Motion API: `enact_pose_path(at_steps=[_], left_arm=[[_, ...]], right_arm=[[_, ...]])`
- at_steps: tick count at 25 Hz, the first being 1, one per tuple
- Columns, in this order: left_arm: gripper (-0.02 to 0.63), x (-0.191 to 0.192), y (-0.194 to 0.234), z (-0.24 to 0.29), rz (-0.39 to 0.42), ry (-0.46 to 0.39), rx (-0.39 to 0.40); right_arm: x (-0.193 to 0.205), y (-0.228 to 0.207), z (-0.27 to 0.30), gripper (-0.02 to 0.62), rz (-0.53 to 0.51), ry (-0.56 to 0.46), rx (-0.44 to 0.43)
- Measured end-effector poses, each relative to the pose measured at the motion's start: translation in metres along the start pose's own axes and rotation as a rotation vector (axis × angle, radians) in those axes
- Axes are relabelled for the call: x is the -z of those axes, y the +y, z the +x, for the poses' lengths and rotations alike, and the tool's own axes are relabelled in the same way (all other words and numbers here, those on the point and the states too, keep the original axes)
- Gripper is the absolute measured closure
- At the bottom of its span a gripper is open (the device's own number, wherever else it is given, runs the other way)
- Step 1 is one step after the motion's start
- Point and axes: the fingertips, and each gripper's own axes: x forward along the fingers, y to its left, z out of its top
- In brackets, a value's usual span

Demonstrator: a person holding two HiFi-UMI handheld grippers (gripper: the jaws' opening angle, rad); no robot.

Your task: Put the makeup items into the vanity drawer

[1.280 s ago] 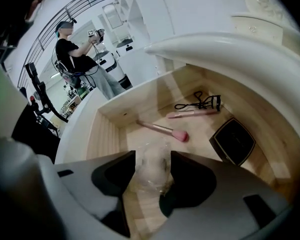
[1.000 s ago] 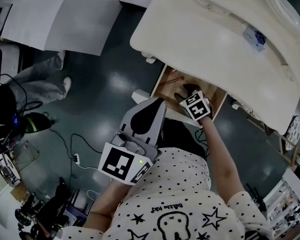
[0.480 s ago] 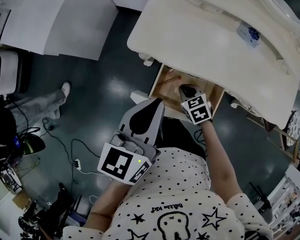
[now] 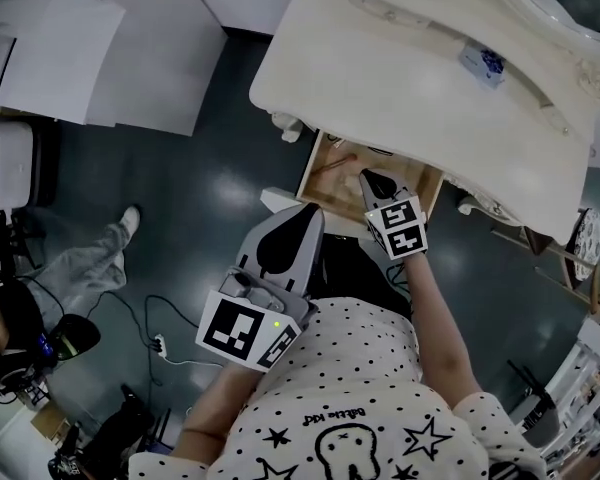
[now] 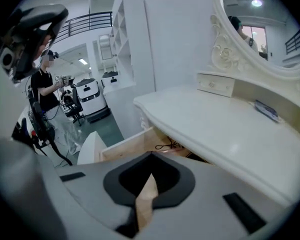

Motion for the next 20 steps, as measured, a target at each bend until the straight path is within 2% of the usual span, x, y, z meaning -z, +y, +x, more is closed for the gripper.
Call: enact_pose_path(at_steps=[12,20], left_arm=[[0.609,0.0,-0.009,-0.005,0.034,-0.006,0.112],[0.609,-0.01,-0.016,-0.013,0.074,-0.022,0.202]], right_arm=[[-0.04,-0.006,-0.065,0.588,0.115,-0.195,0.159],[-0.068,0.0,-0.108,0.588,0.136,-0.297,0.241]])
